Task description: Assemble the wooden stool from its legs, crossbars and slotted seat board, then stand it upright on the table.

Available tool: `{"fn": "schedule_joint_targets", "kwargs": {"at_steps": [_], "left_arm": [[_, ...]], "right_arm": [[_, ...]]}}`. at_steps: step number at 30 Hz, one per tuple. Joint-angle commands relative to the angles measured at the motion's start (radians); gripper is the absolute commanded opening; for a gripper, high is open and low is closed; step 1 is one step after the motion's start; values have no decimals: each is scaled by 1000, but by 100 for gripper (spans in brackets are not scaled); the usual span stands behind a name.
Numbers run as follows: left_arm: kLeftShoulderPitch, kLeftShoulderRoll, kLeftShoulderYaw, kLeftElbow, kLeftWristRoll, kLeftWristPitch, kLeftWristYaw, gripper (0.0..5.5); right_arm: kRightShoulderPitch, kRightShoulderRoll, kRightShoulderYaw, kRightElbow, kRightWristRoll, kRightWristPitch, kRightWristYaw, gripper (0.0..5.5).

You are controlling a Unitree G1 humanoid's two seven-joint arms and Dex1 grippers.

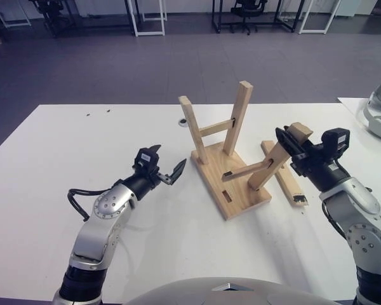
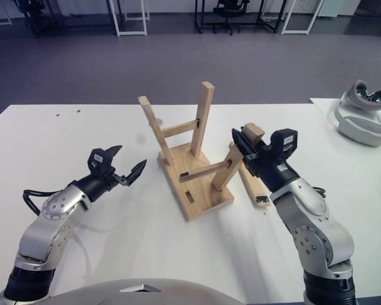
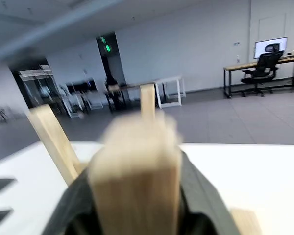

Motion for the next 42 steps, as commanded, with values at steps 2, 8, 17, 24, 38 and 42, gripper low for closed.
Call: {"fn": "schedule_joint_targets", "kwargs": {"at_steps": [2,8,17,24,38,42], "left_arm": [[-26,12,6,44,30,-21,-7,474],[-63,1,-13,105,57,-45,-14,474],[-64,14,-6,123,64,-47,-27,474],[-74,22,-4,112,65,-28,-44,474],[-946,-158,413,212,-844,190,158,474],[-989,-178,400,229,-955,209,176,456]], "right_arm": [[-141,-83,-129,-61,218,31,26,239],[-313,-234,-220,275,253,57,-50,335],[24,-190,201,524,-322,71,40,335],[46,-156,214,510,-427,151,56,260],[-586,-178,252,317,-753,-547,242,206],[-674,-91,315,279,-752,-578,269,206]]}}
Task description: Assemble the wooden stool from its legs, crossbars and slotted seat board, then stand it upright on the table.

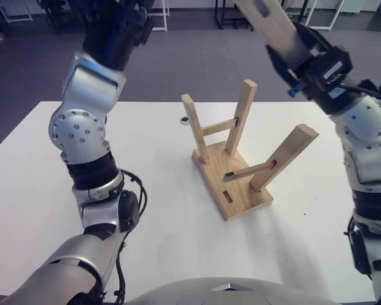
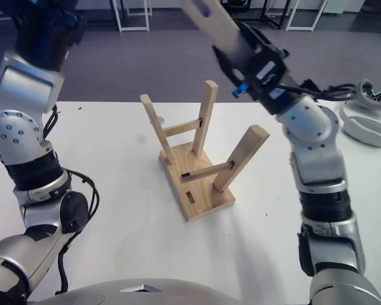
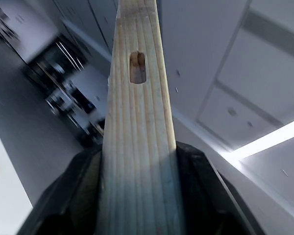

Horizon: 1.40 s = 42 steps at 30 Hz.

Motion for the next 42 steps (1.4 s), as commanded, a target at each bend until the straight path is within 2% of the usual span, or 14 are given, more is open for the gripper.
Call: {"fn": "schedule_joint_targets", "kwargs": {"at_steps": [1,18,21,22,25,27,29,31,33,35,37,39,42], "left_arm": [[-10,-2,-15,-3,-73,33,17,441],[57,20,-87,-33,-68,32,-6,113],[68,27,-92,-32,-60,31,-11,106],[74,35,-90,-33,-57,30,-11,106],[103,78,-66,-43,-42,31,-8,102],[164,172,10,-60,-59,50,-25,102],[297,261,81,-127,-134,110,-53,102],[442,312,107,-210,-199,163,-74,102],[582,335,106,-301,-264,197,-77,102],[724,314,55,-387,-250,205,-30,102],[833,249,-13,-426,-170,182,73,102],[895,169,-62,-433,-124,142,184,102],[964,83,-98,-439,-95,105,317,102]], "right_arm": [[-56,46,13,-26,1,-21,23,206],[-12,75,-18,-79,40,6,105,206],[-10,73,-23,-92,44,24,106,206],[-4,69,-15,-98,47,40,115,243],[13,64,-14,-118,58,81,124,278],[-6,64,-114,-104,125,166,73,278],[-13,13,-242,-9,142,266,14,278],[54,-69,-281,105,77,324,11,278],[189,-107,-251,181,44,362,63,278],[342,-100,-158,280,-39,270,98,278],[457,-79,-23,409,-168,113,97,278],[506,-49,65,495,-243,-2,92,278],[554,5,135,426,-217,-54,159,278]]}}
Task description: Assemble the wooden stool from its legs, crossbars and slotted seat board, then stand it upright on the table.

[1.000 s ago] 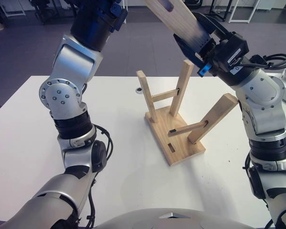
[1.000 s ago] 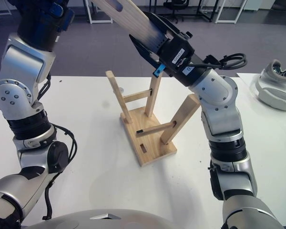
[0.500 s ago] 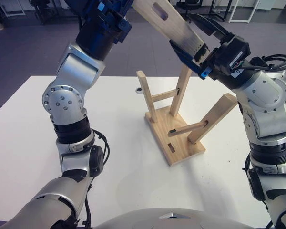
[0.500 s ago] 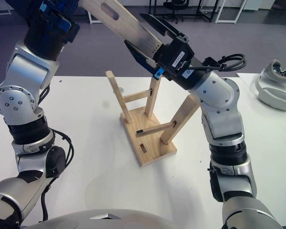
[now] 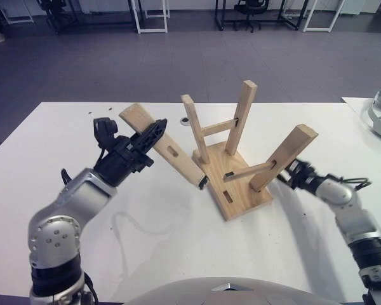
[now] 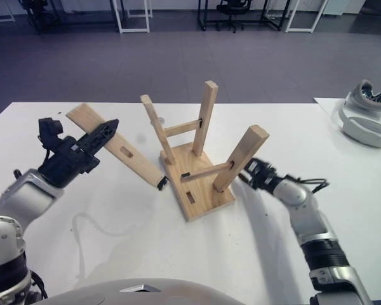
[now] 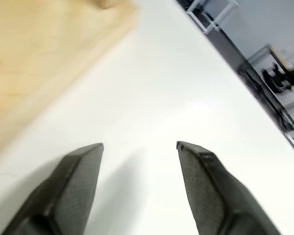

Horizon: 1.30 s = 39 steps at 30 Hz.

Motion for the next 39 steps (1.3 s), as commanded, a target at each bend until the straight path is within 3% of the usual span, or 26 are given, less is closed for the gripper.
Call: {"fn": "schedule_joint_targets", "kwargs": {"at_steps": [1,6,13,20,31,38,39], "left_arm": [[67,-70,-23,-9,28,-45,136,102],[143,-89,-14,8,101,-75,249,102],[150,-102,-90,96,356,-176,195,102],[132,9,-219,66,529,-73,198,103],[38,-2,-328,89,660,24,227,103],[67,72,-455,127,748,59,144,103],[75,70,-457,133,749,52,129,143]], "right_arm": [[43,51,66,-125,41,-29,91,278],[88,79,118,-287,36,-6,124,278],[69,99,130,-296,14,1,119,278],[75,109,126,-333,-22,-5,88,278],[72,130,126,-371,-41,18,72,278],[54,154,124,-383,-50,61,54,278],[53,154,123,-385,-49,66,52,278]]}}
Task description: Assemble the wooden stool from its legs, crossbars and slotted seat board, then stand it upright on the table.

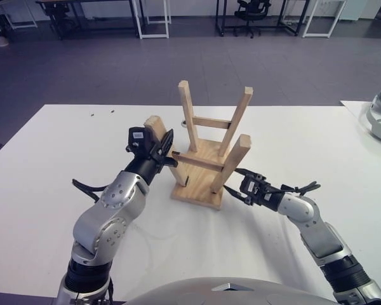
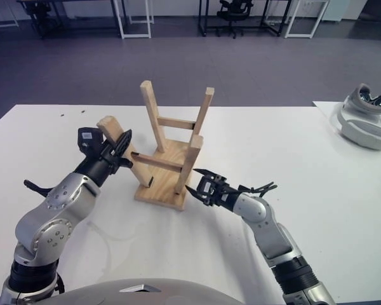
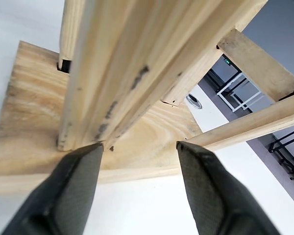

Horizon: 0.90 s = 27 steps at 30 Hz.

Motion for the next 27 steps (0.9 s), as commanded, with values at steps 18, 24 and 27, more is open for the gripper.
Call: {"fn": "schedule_joint_targets", "kwargs": {"at_steps": [18,24,27], "left_arm": [[76,-155,149,-106,-413,100,-123,307],[-96,87,223,-269,-367,78,-224,307],[-330,168,363,-208,-490,23,-223,307]], "right_arm": [[-121,-5,-266,51,86,182,-126,278],[-197,25,-455,-121,351,304,-130,278],[-347,-3,-573,-277,672,463,-124,278]]}}
